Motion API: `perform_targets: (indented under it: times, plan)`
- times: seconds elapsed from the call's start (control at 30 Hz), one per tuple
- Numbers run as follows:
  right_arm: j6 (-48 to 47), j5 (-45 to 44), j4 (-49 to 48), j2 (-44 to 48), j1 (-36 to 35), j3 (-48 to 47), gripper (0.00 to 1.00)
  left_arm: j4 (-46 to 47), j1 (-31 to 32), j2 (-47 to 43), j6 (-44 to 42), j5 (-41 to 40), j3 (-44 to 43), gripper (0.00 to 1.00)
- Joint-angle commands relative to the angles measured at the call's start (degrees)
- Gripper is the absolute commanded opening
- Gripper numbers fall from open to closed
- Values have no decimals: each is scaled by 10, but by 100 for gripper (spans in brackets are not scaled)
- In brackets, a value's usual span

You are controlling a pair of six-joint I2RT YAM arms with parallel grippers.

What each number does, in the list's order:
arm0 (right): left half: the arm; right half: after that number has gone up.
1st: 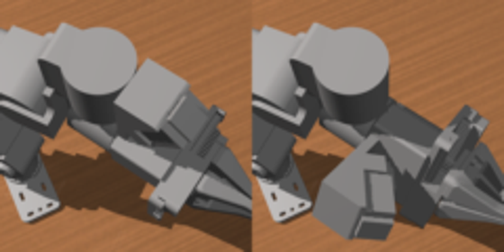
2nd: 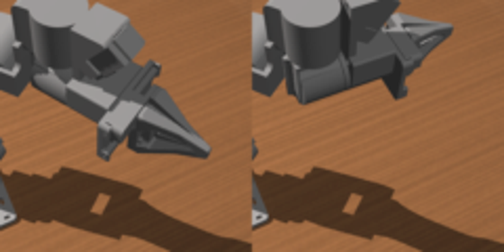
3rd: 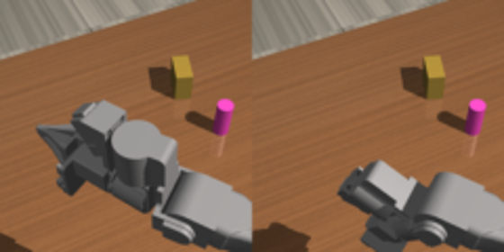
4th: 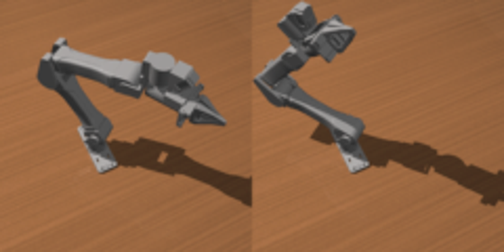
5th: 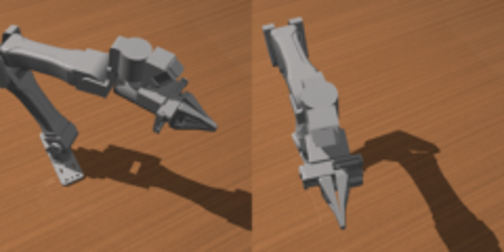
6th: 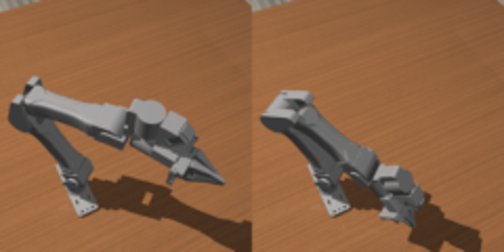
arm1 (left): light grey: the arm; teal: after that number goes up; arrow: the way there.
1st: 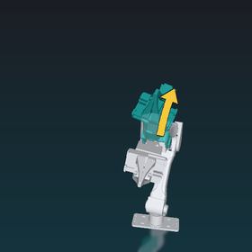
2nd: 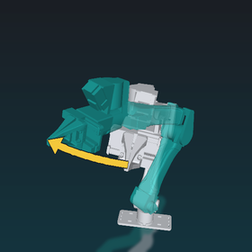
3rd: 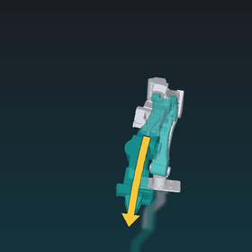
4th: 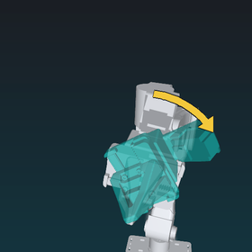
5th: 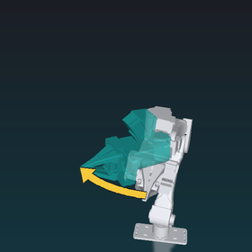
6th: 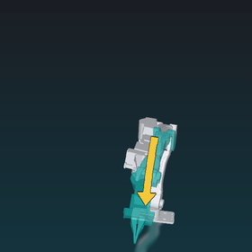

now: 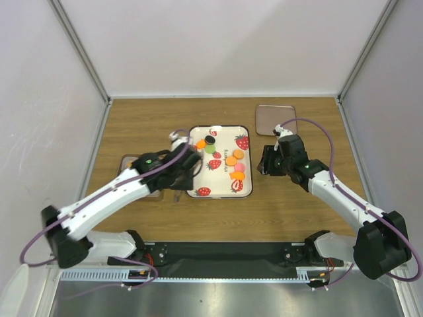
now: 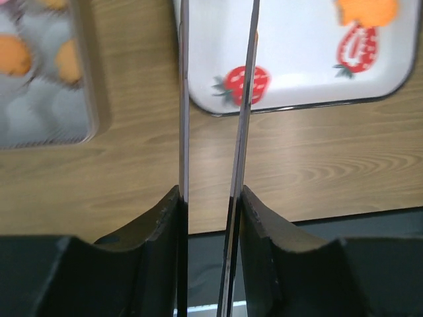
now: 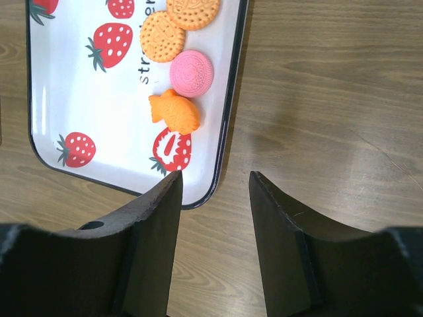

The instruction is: Pack the cookies

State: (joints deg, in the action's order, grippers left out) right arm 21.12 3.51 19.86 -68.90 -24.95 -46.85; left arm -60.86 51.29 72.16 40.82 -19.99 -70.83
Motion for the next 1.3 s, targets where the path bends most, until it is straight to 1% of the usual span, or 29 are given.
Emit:
perform_targets:
  times: [0.0, 0.07, 0.1, 0.23, 0.37, 0.5, 0.9, 1.27]
  plan:
    - [-3, 9, -3, 2, -7, -19, 51, -72, -40, -115, 52, -19, 58, 40]
    - [-2, 13, -4, 2, -11, -20, 51, -94, -56, -156, 76, -17, 82, 40]
    - [-2, 15, -4, 0, -12, -20, 51, -116, -72, -196, 85, -17, 106, 40]
    - [-2, 23, -6, -5, -17, -21, 50, -159, -108, -270, 121, -10, 161, 40]
    - [-1, 27, -7, -4, -19, -21, 51, -188, -138, -313, 139, -15, 197, 40]
    - [-1, 32, -8, -4, -20, -21, 50, -188, -164, -326, 137, -16, 218, 41]
    - [1, 42, -10, 0, -22, -19, 50, -188, -241, -336, 99, -22, 221, 41]
    - [0, 46, -11, 3, -23, -18, 50, -181, -265, -341, 83, -11, 243, 42]
